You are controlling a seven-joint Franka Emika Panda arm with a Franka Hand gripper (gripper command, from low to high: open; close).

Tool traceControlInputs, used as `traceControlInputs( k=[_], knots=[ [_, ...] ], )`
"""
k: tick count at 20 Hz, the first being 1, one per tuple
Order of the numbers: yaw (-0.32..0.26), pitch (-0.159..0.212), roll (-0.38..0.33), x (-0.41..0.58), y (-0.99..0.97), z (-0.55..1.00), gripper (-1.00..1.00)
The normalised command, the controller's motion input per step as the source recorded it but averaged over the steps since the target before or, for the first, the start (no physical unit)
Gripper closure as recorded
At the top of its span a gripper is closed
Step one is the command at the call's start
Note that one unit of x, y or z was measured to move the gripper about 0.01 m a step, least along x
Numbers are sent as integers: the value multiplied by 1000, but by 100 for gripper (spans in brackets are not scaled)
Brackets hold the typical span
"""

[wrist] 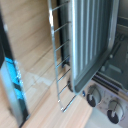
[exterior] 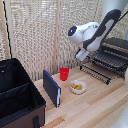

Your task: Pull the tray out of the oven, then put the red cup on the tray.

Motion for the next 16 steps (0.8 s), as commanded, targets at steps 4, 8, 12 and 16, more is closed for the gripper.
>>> traceControlInputs(
  k=[4, 8, 12, 16],
  knots=[
    [-160, -78, 280, 109, 384, 159, -100],
    [-177, -36, 322, 89, 316, 76, -100],
    [-226, -3, 330, 41, 196, 59, -100],
    [-246, 0, 328, 25, 144, 64, -100]
  ],
)
